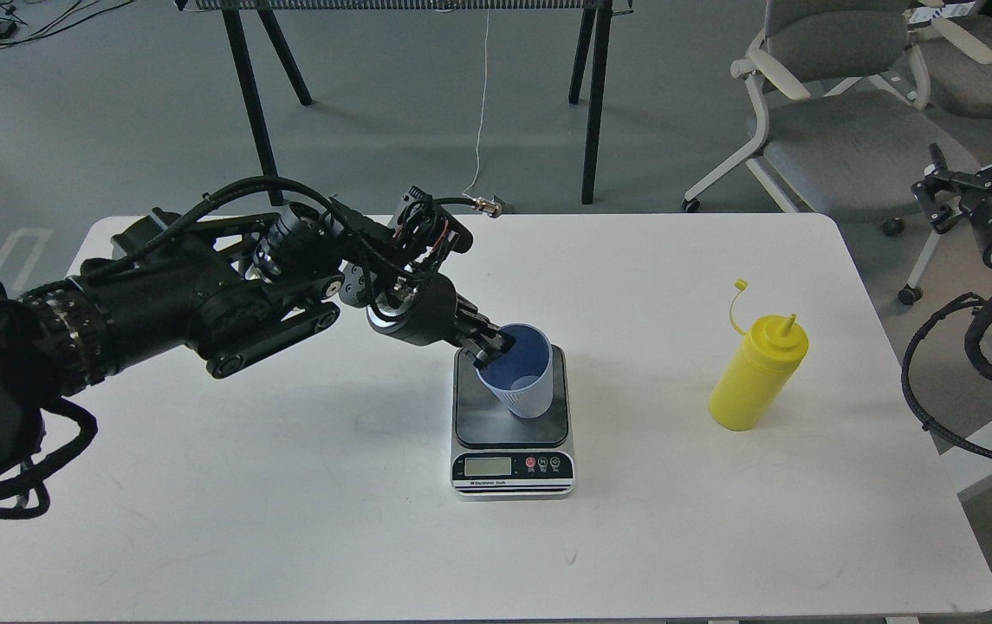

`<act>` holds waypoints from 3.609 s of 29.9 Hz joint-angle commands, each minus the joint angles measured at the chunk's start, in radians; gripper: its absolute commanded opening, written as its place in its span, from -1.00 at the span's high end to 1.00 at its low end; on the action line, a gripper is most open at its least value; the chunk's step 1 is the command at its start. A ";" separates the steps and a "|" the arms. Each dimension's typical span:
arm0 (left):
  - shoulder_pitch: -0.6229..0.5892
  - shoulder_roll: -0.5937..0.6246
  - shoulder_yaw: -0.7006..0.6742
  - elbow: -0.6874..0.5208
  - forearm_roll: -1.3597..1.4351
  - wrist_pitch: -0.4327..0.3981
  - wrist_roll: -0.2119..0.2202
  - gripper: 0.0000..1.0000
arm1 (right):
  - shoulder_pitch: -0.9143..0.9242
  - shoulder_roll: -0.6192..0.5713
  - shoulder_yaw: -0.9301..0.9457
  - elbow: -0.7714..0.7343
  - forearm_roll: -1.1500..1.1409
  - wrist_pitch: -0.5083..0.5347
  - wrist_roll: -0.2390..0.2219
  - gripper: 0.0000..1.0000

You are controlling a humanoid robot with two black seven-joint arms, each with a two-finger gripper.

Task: Pour seasoning into cup on scale with both arms
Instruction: 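Lift the blue cup with the left gripper and lower it onto the scale, then open the left gripper and raise it away from the cup, then bring the right gripper in low toward the yellow bottle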

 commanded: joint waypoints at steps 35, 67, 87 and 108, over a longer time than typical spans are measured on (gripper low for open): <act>-0.216 0.205 -0.029 0.150 -0.968 0.000 0.000 -0.98 | 0.000 -0.014 -0.009 0.011 0.000 0.000 -0.008 -0.99; 0.055 0.474 -0.069 0.189 -1.307 0.000 0.000 -0.99 | -0.259 -0.482 0.077 0.727 0.569 0.000 -0.124 -0.99; 0.144 0.454 -0.069 0.190 -1.300 0.000 0.000 -0.99 | -0.609 -0.523 0.092 0.936 0.687 0.000 -0.100 -0.99; 0.169 0.425 -0.069 0.196 -1.300 0.000 0.000 -0.99 | -0.834 -0.298 0.084 0.922 0.439 0.000 -0.074 -0.99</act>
